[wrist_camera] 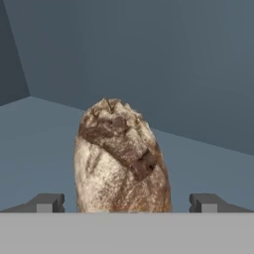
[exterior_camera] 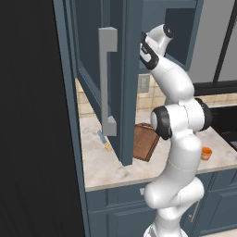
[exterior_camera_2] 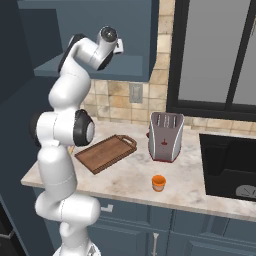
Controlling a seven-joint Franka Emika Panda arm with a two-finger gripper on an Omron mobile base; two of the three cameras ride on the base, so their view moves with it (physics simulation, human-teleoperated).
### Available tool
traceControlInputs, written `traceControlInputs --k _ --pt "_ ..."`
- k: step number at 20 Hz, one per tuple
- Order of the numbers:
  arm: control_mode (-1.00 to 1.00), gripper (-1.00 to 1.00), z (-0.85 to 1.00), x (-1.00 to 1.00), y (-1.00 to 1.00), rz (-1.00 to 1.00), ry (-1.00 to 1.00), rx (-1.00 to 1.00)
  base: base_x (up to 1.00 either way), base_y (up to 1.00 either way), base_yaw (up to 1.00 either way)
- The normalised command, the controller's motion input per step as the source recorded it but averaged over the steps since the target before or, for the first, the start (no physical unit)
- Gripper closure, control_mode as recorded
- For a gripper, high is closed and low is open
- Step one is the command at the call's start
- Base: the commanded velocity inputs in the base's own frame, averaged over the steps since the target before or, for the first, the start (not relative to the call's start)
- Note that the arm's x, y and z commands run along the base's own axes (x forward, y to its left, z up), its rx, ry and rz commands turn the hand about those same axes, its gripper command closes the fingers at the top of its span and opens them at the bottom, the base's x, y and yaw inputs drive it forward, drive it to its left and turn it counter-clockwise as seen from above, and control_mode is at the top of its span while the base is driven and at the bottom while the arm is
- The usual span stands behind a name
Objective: Pick the bread, place it on the cutting board, pick the jam, place it on the counter, and close the cabinet.
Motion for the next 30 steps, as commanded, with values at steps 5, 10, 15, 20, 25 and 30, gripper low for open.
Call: traceControlInputs --k 5,10,15,20,25,30 --pt "-1.00 -1.00 0.00 0.14 0.02 0.03 0.00 0.00 0.00 0.00 0.00" --pt "-1.00 -1.00 -0.02 0.10 0.08 0.02 0.00 0.00 0.00 0.00 0.00" --pt "-1.00 1.00 -0.08 0.08 0.18 0.01 0.00 0.00 0.00 0.00 0.00" --pt "-1.00 1.00 -0.03 0.01 0.20 0.01 0.00 0.00 0.00 0.00 0.00" --pt "-1.00 1.00 0.00 -0.13 0.01 0.00 0.00 0.00 0.00 0.00 0.00" --pt "-1.00 1.00 0.00 -0.62 0.00 0.00 0.00 0.00 0.00 0.00 0.00"
